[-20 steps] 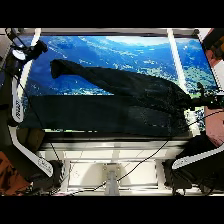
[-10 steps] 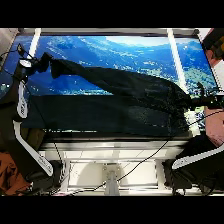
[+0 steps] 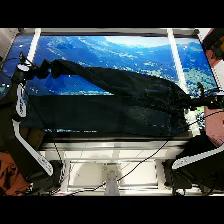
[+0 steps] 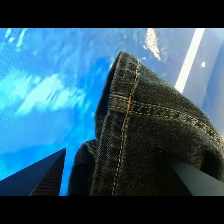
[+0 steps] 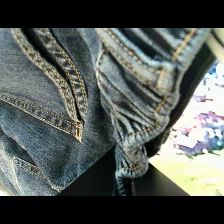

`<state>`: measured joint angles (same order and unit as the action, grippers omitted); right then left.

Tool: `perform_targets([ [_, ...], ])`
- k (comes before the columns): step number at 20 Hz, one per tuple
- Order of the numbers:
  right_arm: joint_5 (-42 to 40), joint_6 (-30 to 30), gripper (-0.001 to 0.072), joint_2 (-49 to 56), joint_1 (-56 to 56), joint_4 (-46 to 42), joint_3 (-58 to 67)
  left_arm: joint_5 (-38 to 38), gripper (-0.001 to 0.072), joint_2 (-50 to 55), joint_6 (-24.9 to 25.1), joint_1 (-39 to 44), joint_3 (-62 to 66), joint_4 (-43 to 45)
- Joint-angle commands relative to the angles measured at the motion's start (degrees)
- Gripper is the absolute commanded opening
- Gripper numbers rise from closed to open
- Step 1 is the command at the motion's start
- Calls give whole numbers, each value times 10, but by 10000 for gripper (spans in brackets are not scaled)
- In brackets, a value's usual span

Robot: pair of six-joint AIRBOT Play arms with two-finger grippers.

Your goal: Fold the clothes and pants, and hang the long-sleeved shirts on hangers.

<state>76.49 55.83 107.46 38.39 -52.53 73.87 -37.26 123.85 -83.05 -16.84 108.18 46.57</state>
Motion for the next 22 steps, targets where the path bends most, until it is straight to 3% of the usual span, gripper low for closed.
perform_targets([
  [1,-34,0,56,0,0,-96,1,29,649,5,17,9,3,-8],
  [3,-34,0,55,0,0,-96,1,41,649,5,23,15,5,-8],
  [7,-34,0,55,0,0,-96,1,43,636,5,111,35,9,-7],
  [9,-34,0,56,0,0,-96,1,63,633,4,115,39,9,-8],
  [10,-34,0,56,0,0,-96,1,71,572,3,115,39,9,-7],
  [11,-34,0,56,0,0,-96,1,75,444,1,115,39,9,-7],
  [15,-34,0,56,0,0,-96,1,80,124,-14,116,39,9,24],
  [17,-34,0,56,0,0,-96,1,82,93,-28,116,39,9,54],
  [22,-34,0,56,0,0,-96,1,81,109,-84,116,37,9,94],
])
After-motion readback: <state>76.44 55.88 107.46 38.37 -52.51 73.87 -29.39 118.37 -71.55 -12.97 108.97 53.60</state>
